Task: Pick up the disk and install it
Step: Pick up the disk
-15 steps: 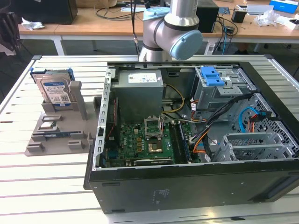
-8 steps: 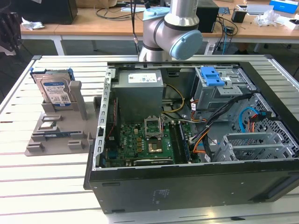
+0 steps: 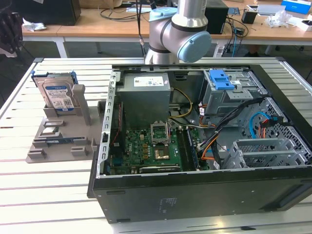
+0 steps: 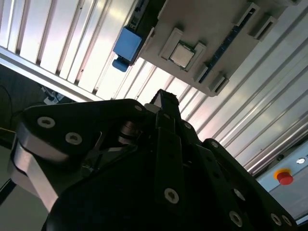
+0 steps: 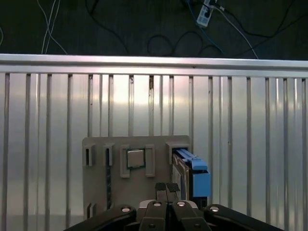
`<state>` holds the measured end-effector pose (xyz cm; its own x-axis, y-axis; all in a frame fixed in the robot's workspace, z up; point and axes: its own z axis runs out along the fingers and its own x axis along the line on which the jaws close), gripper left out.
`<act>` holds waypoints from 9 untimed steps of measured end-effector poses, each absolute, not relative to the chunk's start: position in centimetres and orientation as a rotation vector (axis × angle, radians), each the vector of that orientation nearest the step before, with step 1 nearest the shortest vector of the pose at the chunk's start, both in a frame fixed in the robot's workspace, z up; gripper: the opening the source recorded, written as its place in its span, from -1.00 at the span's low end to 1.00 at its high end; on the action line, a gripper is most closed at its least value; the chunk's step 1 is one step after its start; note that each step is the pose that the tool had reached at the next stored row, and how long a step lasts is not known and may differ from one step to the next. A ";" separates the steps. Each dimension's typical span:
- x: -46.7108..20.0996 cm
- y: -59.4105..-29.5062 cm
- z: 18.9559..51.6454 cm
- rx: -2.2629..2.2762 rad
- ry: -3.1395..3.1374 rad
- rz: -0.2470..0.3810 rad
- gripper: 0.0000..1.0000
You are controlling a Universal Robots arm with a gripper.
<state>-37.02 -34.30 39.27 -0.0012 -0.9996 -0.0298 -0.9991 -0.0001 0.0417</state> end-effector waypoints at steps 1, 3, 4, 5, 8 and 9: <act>-37.0 -34.3 39.3 2.204 -2.221 -0.074 -0.79; -37.0 -34.3 39.3 2.200 -2.223 -0.071 -0.79; -37.0 -34.3 39.3 2.199 -2.223 -0.071 -0.79; -37.0 -34.3 39.3 2.199 -2.223 -0.071 -0.79; -37.0 -34.3 39.3 2.198 -2.224 -0.071 -0.79; -37.0 -34.3 39.3 2.198 -2.225 -0.071 -0.79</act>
